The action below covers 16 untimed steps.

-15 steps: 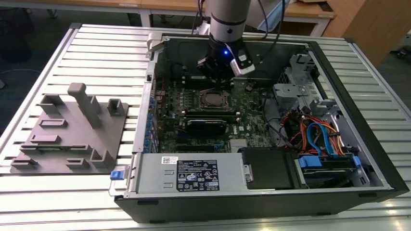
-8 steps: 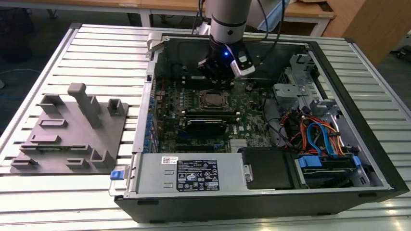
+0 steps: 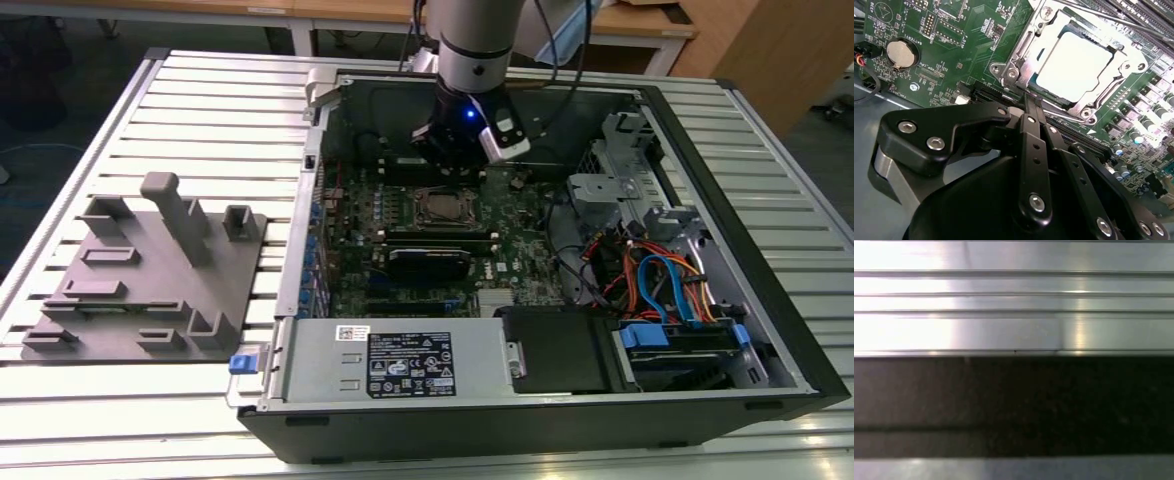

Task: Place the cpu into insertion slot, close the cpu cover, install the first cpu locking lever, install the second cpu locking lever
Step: 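Install the first cpu locking lever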

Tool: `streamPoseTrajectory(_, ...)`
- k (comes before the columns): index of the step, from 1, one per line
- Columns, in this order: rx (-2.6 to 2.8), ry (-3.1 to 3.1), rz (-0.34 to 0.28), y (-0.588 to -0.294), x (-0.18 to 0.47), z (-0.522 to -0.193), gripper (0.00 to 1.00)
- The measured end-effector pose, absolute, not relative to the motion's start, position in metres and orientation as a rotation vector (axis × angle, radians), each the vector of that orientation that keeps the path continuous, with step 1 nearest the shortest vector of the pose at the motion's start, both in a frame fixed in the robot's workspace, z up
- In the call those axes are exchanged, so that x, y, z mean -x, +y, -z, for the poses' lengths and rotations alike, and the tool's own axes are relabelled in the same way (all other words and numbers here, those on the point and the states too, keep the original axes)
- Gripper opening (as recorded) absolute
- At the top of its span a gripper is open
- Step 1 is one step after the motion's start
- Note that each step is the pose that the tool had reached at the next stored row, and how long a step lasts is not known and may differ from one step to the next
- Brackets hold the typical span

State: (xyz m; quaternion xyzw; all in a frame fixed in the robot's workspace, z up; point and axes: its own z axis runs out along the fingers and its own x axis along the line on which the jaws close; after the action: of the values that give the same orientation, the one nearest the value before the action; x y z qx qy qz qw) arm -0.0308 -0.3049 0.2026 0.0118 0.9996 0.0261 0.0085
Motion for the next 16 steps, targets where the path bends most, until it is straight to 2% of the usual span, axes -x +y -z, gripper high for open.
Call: streamPoseTrajectory(16,-0.037,3.124,-0.082,-0.3049,0.0300,-0.1993,0.10)
